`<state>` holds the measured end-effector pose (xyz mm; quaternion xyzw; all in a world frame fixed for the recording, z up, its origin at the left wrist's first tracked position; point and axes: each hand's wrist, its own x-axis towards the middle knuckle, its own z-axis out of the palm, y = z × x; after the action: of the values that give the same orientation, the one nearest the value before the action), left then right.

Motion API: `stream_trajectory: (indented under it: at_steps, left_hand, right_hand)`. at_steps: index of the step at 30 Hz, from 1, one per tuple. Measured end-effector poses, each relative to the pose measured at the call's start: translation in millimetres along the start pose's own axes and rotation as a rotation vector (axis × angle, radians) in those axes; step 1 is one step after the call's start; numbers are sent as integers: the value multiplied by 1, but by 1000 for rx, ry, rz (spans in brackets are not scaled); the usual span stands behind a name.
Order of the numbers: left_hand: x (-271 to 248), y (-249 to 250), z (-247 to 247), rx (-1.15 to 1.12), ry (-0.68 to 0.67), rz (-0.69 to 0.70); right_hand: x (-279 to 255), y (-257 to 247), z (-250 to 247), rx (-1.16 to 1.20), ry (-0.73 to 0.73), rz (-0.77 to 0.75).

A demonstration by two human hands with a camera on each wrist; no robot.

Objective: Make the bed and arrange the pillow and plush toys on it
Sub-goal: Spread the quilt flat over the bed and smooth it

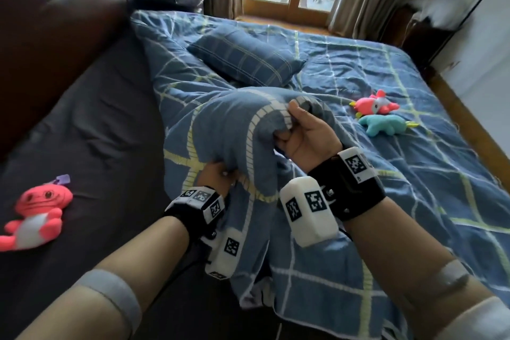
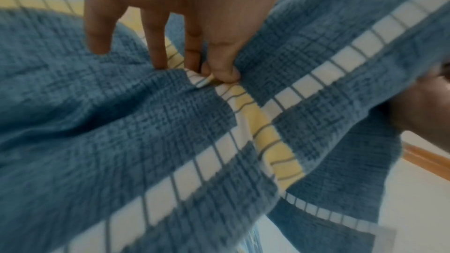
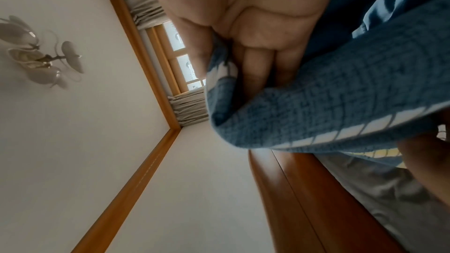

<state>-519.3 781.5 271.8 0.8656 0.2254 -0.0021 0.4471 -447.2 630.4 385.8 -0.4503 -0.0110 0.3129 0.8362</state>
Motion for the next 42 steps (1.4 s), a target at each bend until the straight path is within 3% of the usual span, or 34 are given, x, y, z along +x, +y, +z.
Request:
stream_trajectory:
  at_steps: [4, 10, 13, 20, 25, 29, 33, 38, 42]
  left_hand:
    - [-7, -13, -9, -75, -12, 39]
    - [-37, -40, -13, -56, -158, -10]
    - [-50, -64, -18, -77, -191, -81]
    - [-81, -120, -27, -204, -76, -266]
    - [-99, -131, -48, -356, -38, -237]
    - [-123, -152, -80, -464, -79, -203]
    - [-158, -189, -143, -530, -106, -178]
    - [-193, -219, -243, -689, -10, -65]
    - [-194, -252, -283, -719, -7, -102]
  right_hand:
    - [8, 7, -11, -8, 113, 18]
    - [2, 34, -29, -79, 325, 98]
    - [-15, 57, -41, -32, 320, 225]
    - [-56, 137, -55, -44, 329, 551]
    - [-67, 178, -34, -102, 366, 557]
    - [-80, 201, 4, -73, 366, 425]
    - [-105, 241, 84, -86, 301, 413]
    - [-115, 283, 197, -154, 169, 348]
    - [-117, 301, 249, -183, 123, 341]
